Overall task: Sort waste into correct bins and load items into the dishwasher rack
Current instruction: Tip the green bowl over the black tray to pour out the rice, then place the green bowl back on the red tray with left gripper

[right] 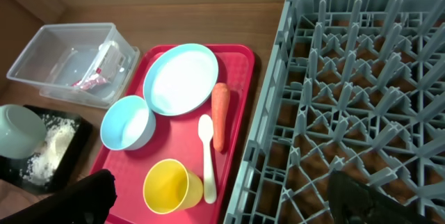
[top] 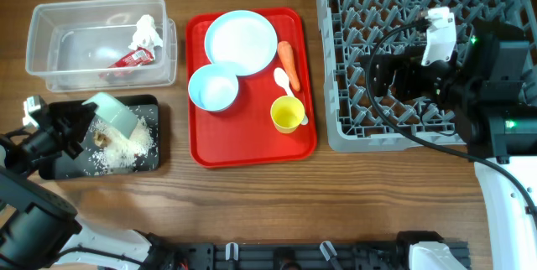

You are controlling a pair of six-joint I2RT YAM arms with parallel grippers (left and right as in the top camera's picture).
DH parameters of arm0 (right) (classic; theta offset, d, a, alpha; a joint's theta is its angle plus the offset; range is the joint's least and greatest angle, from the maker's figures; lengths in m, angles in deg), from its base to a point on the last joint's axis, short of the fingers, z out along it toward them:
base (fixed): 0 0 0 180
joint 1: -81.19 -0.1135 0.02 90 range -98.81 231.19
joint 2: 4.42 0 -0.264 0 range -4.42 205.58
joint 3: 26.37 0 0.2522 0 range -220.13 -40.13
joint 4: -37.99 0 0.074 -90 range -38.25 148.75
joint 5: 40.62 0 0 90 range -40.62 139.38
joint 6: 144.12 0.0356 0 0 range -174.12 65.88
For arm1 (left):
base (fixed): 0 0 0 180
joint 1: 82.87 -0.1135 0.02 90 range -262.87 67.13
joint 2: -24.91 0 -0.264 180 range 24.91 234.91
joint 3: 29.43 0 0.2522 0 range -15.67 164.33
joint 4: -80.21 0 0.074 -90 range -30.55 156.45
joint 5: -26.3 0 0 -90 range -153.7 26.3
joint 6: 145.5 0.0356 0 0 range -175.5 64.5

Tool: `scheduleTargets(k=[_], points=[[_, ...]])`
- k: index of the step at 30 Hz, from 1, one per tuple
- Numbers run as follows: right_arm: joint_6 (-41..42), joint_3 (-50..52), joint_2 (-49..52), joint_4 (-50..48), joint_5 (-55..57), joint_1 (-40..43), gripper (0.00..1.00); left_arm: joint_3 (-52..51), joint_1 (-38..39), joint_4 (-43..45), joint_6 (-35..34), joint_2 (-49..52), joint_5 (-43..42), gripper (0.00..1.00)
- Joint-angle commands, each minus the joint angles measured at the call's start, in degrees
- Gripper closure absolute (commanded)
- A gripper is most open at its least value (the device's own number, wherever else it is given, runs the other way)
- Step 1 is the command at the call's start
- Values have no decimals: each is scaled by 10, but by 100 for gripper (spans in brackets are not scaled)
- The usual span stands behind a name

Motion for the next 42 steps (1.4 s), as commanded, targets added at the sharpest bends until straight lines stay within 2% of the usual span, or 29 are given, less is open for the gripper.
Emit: scheduleTargets(k=[1,10,12,13,14,15,16,21,27,31,34,42], points=[[8,-15,4,-2,3,1,0,-1,-1,19,-14,0,-9,96],[8,-15,4,-2,3,1,0,-1,0,-13,16,0,-16,96],[8,-15,4,-2,3,1,0,-1,2,-54,65,0,-32,96],[8,-15,4,-2,3,1,0,-1,2,-43,98,-1,-40,96],[8,-15,4,-6,3,1,0,-1,0,14,57,0,-19,96],[8,-15,4,-7,3,2,0,-1,0,33,0,0,-2,96],[8,-15,4,-7,3,2,0,-1,0,32,-19,0,-1,96],[8,-15,4,-6,3,1,0,-1,1,-41,31,-1,-56,96],[8,-15,4,-10,3,1,0,-1,8,-48,55,-3,-56,96],[8,-15,4,-13,3,1,0,-1,45,-75,100,-22,-59,96],[8,-15,4,-13,3,1,0,5,92,-75,106,-49,-59,96],[8,-15,4,-13,3,1,0,57,275,-74,106,-149,-57,96]])
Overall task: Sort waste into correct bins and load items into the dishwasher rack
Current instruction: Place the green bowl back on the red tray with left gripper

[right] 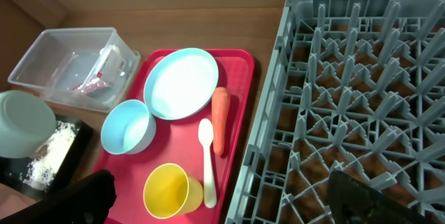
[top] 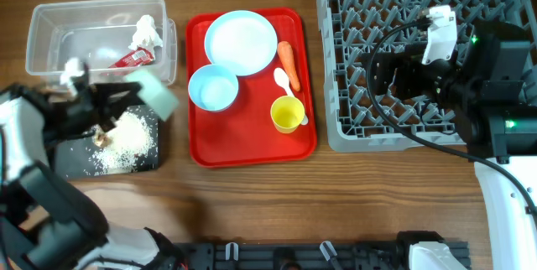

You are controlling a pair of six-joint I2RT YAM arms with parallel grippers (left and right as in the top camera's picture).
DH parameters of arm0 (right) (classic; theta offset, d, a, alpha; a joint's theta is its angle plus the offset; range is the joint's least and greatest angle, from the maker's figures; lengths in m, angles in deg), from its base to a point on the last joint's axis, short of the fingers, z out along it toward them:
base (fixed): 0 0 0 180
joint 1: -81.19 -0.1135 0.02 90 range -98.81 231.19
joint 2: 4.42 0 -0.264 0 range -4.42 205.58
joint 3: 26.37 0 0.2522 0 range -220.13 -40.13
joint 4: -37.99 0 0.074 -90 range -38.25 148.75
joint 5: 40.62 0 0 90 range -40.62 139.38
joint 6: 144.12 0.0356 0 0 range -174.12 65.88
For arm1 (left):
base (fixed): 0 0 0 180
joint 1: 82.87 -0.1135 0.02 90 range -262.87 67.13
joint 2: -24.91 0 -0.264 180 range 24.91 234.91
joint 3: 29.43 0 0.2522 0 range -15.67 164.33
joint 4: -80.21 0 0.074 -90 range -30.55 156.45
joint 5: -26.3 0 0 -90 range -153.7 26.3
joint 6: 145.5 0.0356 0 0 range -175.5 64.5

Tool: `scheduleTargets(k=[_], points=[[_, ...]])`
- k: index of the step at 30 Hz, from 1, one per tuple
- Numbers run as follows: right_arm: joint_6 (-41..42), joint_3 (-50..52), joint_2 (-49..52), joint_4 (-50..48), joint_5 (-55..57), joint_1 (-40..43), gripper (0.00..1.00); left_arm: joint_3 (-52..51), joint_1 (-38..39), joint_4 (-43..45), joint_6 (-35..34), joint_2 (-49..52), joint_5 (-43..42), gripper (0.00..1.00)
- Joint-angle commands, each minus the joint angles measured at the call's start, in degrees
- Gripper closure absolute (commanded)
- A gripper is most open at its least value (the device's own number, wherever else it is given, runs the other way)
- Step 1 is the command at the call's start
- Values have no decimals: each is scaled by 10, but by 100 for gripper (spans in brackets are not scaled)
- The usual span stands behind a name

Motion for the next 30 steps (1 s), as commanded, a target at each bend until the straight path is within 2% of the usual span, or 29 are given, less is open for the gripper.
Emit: scheduleTargets(k=[1,3,5,7,9,12,15,17,21,30], points=[[4,-15,4,-3,3,1,0,39,104,18,19,-69,-9,96],[4,-15,4,-3,3,1,0,50,169,63,-20,-89,61,96],[4,-15,4,-2,3,1,0,51,221,112,-111,-98,170,96],[4,-15,4,-1,3,1,0,51,294,155,-231,-102,355,96],[4,-15,4,0,3,1,0,51,354,167,-291,-102,475,96],[4,-15,4,2,3,1,0,51,452,178,-350,-101,614,96],[4,-15,4,2,3,1,0,51,516,177,-400,-100,706,96],[4,-15,4,2,3,1,0,49,559,172,-426,-100,754,96],[4,-15,4,1,3,2,0,32,617,187,-467,-95,796,96],[3,-15,4,2,4,1,0,20,640,211,-489,-45,801,96]])
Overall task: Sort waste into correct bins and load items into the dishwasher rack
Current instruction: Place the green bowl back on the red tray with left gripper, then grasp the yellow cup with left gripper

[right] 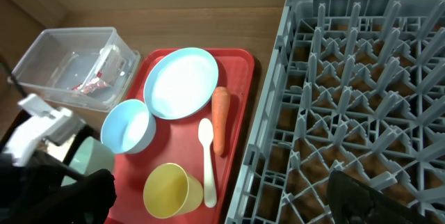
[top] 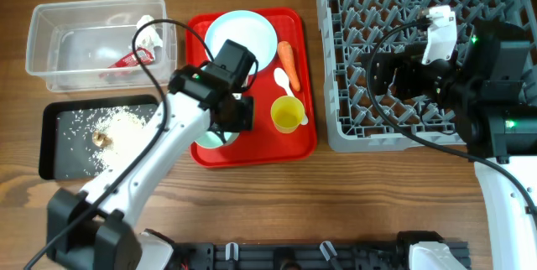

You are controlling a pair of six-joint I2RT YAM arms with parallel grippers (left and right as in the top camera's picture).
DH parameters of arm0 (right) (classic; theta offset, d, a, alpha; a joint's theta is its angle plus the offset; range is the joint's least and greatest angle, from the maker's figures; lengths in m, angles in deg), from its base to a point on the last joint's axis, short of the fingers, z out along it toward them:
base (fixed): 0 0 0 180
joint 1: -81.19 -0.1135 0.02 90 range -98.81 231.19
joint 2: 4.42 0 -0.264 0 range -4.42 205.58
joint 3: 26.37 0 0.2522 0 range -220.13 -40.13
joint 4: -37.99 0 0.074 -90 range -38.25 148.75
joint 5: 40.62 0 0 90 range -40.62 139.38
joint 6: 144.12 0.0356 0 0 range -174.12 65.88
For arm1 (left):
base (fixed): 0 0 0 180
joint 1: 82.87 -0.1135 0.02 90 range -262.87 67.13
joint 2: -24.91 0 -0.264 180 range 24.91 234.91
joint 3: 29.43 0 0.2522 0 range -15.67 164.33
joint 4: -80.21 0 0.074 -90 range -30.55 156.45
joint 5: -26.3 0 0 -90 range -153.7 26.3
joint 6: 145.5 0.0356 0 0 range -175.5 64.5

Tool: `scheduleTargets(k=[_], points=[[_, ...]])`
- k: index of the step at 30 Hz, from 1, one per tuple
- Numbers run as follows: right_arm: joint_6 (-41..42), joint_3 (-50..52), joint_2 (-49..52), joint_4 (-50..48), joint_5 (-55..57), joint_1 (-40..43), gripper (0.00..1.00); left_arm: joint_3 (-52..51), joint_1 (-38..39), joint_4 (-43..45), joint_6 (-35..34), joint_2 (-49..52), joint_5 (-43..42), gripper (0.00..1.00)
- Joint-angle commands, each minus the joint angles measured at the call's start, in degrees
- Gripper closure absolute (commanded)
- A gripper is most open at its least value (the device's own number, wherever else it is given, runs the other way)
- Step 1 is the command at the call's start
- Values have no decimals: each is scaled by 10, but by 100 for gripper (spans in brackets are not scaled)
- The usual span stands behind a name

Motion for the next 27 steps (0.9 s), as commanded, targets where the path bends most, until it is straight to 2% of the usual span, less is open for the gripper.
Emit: scheduleTargets(k=[1,9,14,18,21,22,24,27], points=[[4,-15,4,1,4,2,0,-7,5,3,-24,30,21,96],[2,-15,4,0,4,2,0,-7,6,29,-24,59,-8,96],[2,-15,4,2,4,2,0,-7,6,38,-24,60,-8,81],[2,-15,4,3,4,1,0,-7,6,39,-24,60,-8,75],[3,-15,4,3,4,1,0,-7,6,41,-27,60,-10,65],[2,-15,4,3,3,2,0,-7,5,44,-29,60,-14,59],[2,-15,4,3,4,1,0,-7,5,58,-29,60,-34,51],[2,-15,4,3,4,1,0,-6,5,102,-24,60,-77,46]])
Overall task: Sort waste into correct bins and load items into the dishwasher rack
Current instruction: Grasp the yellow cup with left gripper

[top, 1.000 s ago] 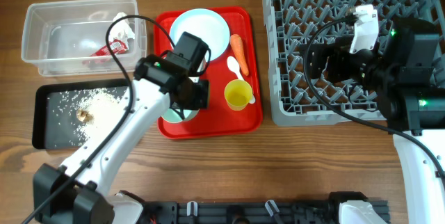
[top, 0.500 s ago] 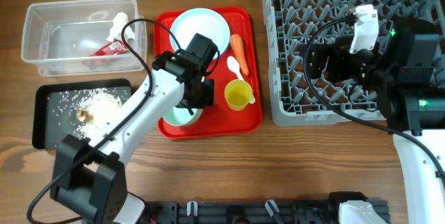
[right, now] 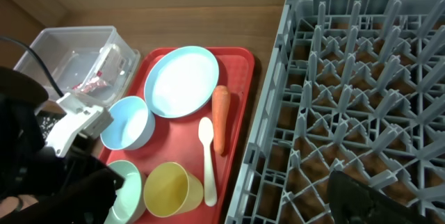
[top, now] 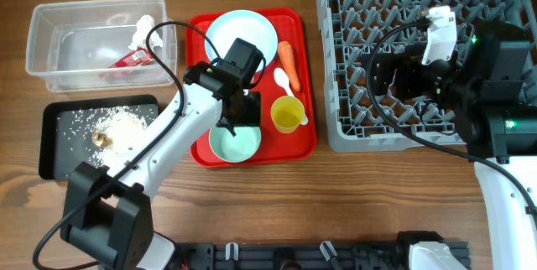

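Observation:
A mint green bowl (top: 236, 143) stands upright on the front left of the red tray (top: 307, 140). My left gripper (top: 237, 117) sits at its far rim and looks shut on it. In the right wrist view the bowl (right: 128, 189) lies next to the yellow cup (right: 167, 189). The tray also holds a blue bowl (right: 126, 123), a pale blue plate (top: 241, 42), a carrot (top: 289, 64) and a white spoon (top: 289, 92). My right gripper (right: 219, 179) hangs open and empty over the grey dishwasher rack (top: 352, 136).
A clear bin (top: 50, 18) at the back left holds a red wrapper (top: 132, 57) and crumpled paper. In front of it lies a black tray (top: 59, 157) with spilled rice (top: 117, 126). The rack fills the right side.
The mint bowl, held low over the tray's front left, now rests upright on the tray. My left gripper has shifted slightly right. The right arm has not moved.
My left gripper held the mint bowl tipped over the black tray, with rice lying there. Then it held the bowl higher, by the clear bin. Then the bowl was over the red tray's front, and now it stands on it.

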You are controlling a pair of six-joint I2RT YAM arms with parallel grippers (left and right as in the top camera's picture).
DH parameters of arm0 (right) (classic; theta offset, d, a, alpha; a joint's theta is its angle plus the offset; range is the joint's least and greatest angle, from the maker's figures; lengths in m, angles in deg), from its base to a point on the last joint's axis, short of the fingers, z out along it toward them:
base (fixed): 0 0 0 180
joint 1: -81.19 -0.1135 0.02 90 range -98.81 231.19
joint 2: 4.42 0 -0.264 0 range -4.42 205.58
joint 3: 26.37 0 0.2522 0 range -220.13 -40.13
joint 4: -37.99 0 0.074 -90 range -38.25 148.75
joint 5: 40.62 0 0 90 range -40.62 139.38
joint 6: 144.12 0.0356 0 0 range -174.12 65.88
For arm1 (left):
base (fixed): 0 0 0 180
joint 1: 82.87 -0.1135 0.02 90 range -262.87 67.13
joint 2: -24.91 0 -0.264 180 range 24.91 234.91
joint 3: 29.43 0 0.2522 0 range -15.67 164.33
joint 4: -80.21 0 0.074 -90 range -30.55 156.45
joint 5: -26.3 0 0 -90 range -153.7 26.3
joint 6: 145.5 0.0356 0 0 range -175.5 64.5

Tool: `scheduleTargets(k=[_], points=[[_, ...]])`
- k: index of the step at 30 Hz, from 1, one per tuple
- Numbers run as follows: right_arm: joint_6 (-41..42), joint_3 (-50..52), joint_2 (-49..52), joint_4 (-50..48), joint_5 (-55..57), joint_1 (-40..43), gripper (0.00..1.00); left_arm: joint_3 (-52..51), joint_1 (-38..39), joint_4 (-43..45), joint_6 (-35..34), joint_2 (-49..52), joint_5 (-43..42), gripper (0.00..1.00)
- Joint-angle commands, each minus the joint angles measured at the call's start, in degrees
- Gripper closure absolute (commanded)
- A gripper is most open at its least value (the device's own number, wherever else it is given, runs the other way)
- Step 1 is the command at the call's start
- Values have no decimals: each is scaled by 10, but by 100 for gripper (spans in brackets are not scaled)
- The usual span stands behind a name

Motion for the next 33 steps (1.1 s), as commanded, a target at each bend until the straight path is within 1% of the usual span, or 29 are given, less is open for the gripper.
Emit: scheduleTargets(k=[1,2,6,8,13,17,19,20,21,23,26,31,33], points=[[2,-15,4,-1,3,1,1,-2,3,52,5,5,-63,44],[2,-15,4,0,4,1,0,-3,3,68,5,5,-62,40],[3,-15,4,2,3,1,0,-3,3,139,5,20,-60,39],[3,-15,4,3,4,1,0,-3,3,167,20,40,-60,39],[2,-15,4,3,4,2,0,-3,3,176,67,74,-93,43],[2,-15,4,-1,4,1,0,-3,7,173,92,74,-88,46],[2,-15,4,-1,4,1,0,-3,7,174,96,75,-82,51],[2,-15,4,-1,4,1,0,-3,6,174,96,76,-81,60],[2,-15,4,-1,4,2,0,-3,6,175,96,79,-79,68],[2,-15,4,-1,4,2,0,-3,6,177,96,85,-80,80],[2,-15,4,0,4,2,0,-3,7,175,96,89,-80,86],[2,-15,4,-1,4,2,0,-3,11,164,96,89,-84,84],[2,-15,4,-1,4,2,0,-3,15,160,96,89,-84,84]])
